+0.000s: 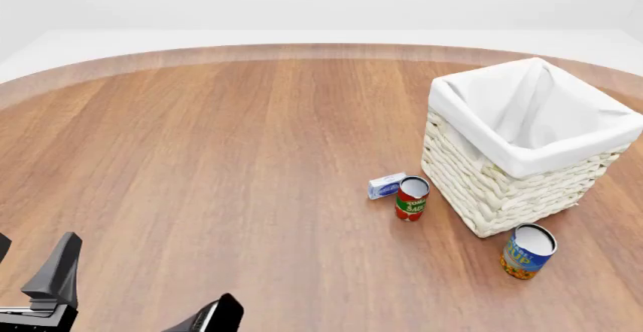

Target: Pick up the ketchup, and put it in the basket.

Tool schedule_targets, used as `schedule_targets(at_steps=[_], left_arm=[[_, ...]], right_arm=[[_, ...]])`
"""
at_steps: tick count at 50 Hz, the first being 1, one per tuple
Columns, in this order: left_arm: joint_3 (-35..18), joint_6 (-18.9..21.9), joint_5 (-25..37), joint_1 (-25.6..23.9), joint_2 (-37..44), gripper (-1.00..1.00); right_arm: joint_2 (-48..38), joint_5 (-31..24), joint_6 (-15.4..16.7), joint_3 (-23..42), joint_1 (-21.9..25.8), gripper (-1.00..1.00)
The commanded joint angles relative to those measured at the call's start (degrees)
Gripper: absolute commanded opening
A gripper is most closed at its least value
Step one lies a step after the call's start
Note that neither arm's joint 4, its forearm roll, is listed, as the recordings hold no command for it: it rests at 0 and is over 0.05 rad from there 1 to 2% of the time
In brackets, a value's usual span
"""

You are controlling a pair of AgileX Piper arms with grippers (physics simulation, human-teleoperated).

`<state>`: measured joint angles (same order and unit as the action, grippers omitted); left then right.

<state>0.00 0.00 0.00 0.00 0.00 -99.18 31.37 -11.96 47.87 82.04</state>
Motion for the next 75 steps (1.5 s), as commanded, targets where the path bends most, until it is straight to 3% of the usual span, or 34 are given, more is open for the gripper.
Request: schedule_targets(at_steps=[1,75], left_arm=[[0.00,0.00,0.00,0.00,0.00,1.00],[0.00,0.00,0.00,0.00,0.00,1.00]], right_arm=[[-2.28,-1.75,-0.65,2.19,-0.48,1.00],[-8.93,-5.28,-0.72,11.67,0.62,1.00]])
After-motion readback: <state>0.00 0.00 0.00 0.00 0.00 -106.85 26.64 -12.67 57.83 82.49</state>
